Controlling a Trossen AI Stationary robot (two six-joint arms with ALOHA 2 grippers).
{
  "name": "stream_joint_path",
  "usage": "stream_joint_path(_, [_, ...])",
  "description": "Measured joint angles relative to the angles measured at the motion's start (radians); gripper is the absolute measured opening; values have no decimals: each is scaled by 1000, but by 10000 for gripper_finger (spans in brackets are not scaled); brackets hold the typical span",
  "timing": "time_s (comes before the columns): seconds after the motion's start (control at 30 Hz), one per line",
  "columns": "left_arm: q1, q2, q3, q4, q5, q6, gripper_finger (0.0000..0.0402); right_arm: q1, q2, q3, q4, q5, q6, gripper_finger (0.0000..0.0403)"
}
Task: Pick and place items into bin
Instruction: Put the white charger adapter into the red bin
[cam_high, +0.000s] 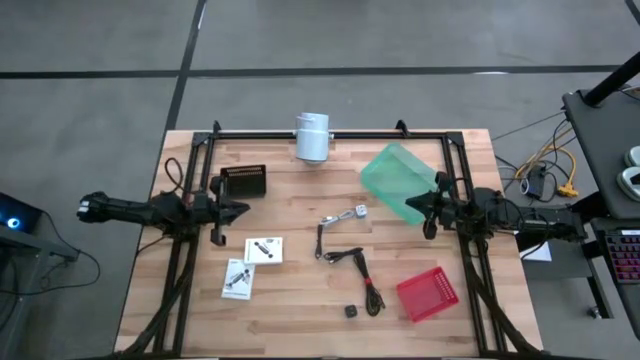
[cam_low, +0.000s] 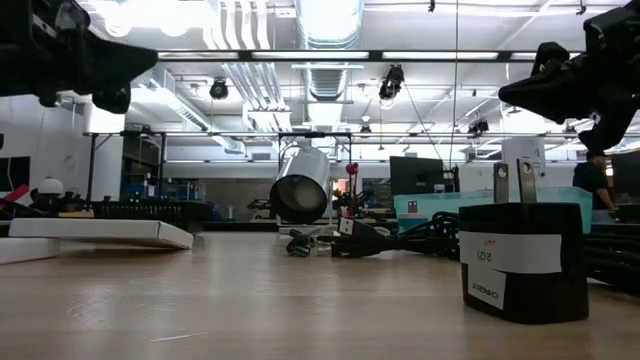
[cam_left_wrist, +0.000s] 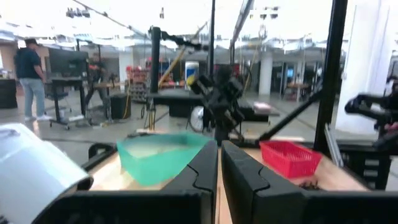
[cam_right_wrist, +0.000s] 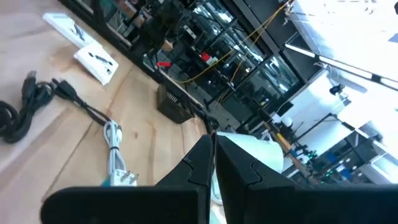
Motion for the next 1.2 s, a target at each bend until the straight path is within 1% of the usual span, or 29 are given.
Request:
stream_joint_path(0.07, [0, 0, 0, 10, 0, 0, 6, 0, 0, 0, 10, -3, 33, 9])
stream_joint_path(0.17, [0, 0, 0, 55, -1, 0, 6, 0, 0, 0, 14, -43, 187, 9])
stream_joint_path(0.27, [0, 0, 0, 59, -4, 0, 6, 0, 0, 0, 42, -101, 433, 9])
stream_joint_path(0.37, [0, 5, 0, 59, -4, 0, 6, 0, 0, 0, 47, -109, 694, 9])
stream_joint_path(0.43, [0, 14, 0, 56, -4, 12, 6, 0, -1, 0, 60, -108, 822, 9])
stream_joint_path(0.47, [0, 16, 0, 57, -4, 30, 6, 0, -1, 0, 61, -106, 857, 9])
stream_joint_path(0.53, [0, 29, 0, 59, -6, 79, 6, 0, 0, 0, 68, -89, 863, 9])
stream_joint_path(0.7, [0, 57, 0, 62, -10, 189, 6, 0, -1, 0, 109, -26, 782, 9])
stream_joint_path(0.87, [0, 73, 0, 76, -14, 209, 6, 0, 2, 0, 157, -23, 692, 9])
stream_joint_path(0.93, [0, 82, 1, 86, -42, 185, 6, 0, 14, 0, 164, -23, 689, 11])
stream_joint_path(1.0, [0, 86, 8, 94, -68, 196, 6, 0, 40, 0, 161, -23, 688, 21])
stream_joint_path(1.1, [0, 93, 19, 98, -70, 238, 8, 0, 98, 0, 177, -23, 703, 49])
stream_joint_path(1.2, [0, 115, 23, 95, -70, 237, 28, 0, 176, 0, 247, -24, 700, 88])
